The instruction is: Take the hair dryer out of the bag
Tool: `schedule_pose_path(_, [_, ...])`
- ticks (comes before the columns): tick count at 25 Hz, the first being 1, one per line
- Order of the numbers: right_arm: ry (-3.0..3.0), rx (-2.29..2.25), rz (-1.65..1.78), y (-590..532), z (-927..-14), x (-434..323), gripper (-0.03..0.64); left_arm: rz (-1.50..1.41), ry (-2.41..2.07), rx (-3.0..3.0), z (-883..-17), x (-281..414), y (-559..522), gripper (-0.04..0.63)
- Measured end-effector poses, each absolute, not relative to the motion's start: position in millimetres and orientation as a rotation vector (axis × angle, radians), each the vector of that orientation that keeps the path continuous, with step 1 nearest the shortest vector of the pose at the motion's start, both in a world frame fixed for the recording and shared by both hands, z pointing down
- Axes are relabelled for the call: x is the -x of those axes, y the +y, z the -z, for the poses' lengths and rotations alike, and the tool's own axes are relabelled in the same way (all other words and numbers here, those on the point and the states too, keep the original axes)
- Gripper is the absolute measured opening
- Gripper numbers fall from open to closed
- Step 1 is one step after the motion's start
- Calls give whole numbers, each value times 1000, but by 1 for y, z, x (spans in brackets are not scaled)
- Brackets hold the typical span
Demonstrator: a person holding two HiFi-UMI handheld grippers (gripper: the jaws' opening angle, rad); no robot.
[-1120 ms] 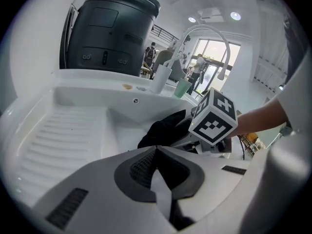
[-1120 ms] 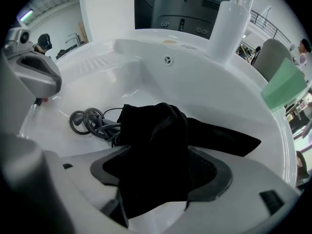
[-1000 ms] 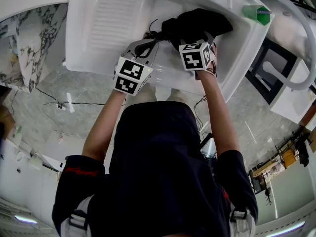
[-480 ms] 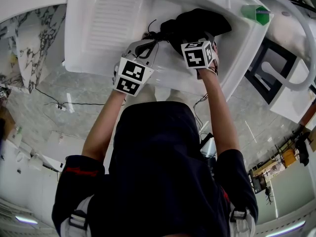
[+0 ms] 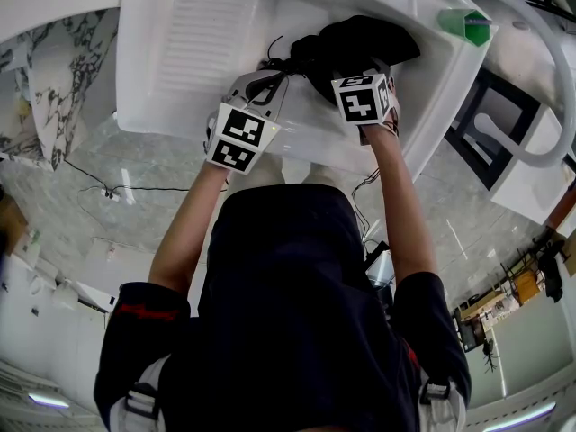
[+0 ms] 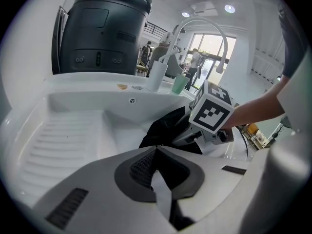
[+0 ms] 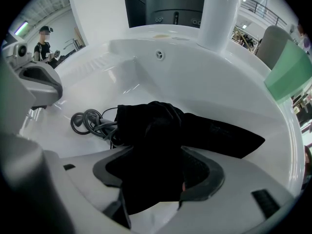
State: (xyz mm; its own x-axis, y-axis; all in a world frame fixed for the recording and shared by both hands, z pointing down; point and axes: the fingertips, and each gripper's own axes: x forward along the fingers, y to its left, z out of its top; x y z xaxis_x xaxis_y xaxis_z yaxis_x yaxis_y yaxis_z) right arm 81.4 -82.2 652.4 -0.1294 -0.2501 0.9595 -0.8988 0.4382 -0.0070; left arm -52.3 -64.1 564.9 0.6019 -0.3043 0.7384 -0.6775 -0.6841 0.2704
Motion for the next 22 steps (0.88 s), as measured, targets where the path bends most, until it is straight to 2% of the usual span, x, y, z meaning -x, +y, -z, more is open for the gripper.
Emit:
schedule_pose_path(9, [-1680,-1015,-817,-84,-645,-82,277,-912,-782,-2293,-564,46,-70,12])
schedule_pose_path(20, [-1742,-1040,-813,-91,-634,-74,72,-910,-770,-2315,-560,35,-71,12])
schedule_pose_path(22, [-1746,-1041,-816,-92,-635,-73,55,-915,-766,-2326,-560,34,-72,12])
